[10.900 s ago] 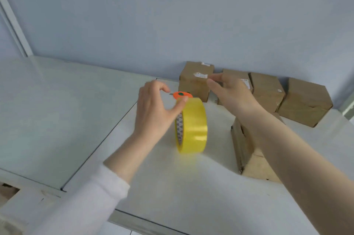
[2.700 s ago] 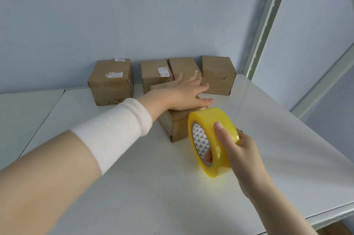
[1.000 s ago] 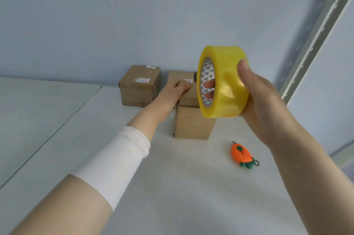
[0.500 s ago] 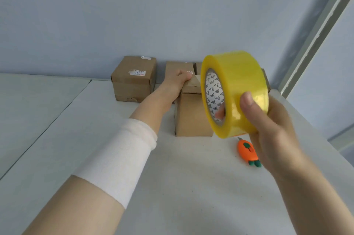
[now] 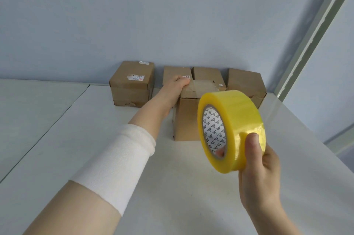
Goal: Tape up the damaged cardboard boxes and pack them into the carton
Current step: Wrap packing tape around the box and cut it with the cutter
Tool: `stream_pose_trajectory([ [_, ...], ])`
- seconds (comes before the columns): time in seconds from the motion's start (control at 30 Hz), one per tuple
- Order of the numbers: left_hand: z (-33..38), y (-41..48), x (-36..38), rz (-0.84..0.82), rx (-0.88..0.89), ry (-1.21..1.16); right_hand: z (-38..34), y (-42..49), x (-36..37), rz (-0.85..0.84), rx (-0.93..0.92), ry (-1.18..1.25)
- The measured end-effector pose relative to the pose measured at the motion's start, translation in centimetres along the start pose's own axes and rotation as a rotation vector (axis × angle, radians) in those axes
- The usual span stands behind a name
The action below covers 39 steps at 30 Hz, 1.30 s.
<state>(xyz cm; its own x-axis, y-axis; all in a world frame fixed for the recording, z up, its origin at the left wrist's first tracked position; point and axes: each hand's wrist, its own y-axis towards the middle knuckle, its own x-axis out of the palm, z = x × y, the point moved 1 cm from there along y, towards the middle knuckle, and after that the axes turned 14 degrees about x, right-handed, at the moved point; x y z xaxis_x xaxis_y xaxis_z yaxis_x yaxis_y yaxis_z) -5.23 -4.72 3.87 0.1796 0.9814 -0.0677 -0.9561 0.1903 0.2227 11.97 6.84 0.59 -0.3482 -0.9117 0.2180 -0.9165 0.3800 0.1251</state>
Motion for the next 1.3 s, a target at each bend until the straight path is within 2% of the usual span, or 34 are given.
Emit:
stream_pose_trajectory([
  [0.13,0.0,-0.6,0.1,-0.027,0.03,-0.061,-0.1,0.2,0.2,0.019,-0.009,-0.06],
  [0.23,-0.9,-1.6,-1.1,-0.06,0.289,-0.094,-0.4,0.5,-0.1,0.021,0.027,-0.035],
  [0.37,-2.2,-3.1,-2.0,-0.256,0.542,0.237,-0.8,0.9,-0.1,0.01,0.052,-0.059],
  [0.43,-2.3,-3.2,-1.6,-0.196,0.572,0.246,-1.7,1.2,-0.1,-0.015,0.057,-0.084],
  [0.5,-1.7,-3.4,-1.2,-0.118,0.51,0.169,-3.8,1.9,-0.1,-0.064,0.028,-0.131],
  [0.57,-1.4,-3.8,-0.6,-0.124,0.324,-0.022,-6.1,3.0,-0.1,-0.154,0.003,-0.142],
  [0.63,-1.9,-4.0,0.1,-0.101,0.168,-0.143,-7.5,4.5,0.3,-0.198,0.061,-0.176],
  [0.77,-2.1,-3.1,1.1,0.091,0.099,-0.05,-7.6,7.0,1.6,-0.148,0.171,-0.285],
  [0.83,-2.0,-2.2,1.1,0.137,0.088,-0.001,-7.1,7.9,2.2,-0.148,0.203,-0.297],
  [1.07,-4.0,0.0,1.0,0.174,-0.043,-0.091,-3.7,9.6,2.4,-0.282,0.182,-0.213],
  [1.2,-4.9,0.8,0.8,0.106,-0.138,-0.047,-3.1,10.1,3.1,-0.232,0.166,-0.246],
  [1.3,-5.0,1.3,0.6,0.04,-0.182,-0.002,-2.8,9.5,3.3,-0.166,0.085,-0.281],
])
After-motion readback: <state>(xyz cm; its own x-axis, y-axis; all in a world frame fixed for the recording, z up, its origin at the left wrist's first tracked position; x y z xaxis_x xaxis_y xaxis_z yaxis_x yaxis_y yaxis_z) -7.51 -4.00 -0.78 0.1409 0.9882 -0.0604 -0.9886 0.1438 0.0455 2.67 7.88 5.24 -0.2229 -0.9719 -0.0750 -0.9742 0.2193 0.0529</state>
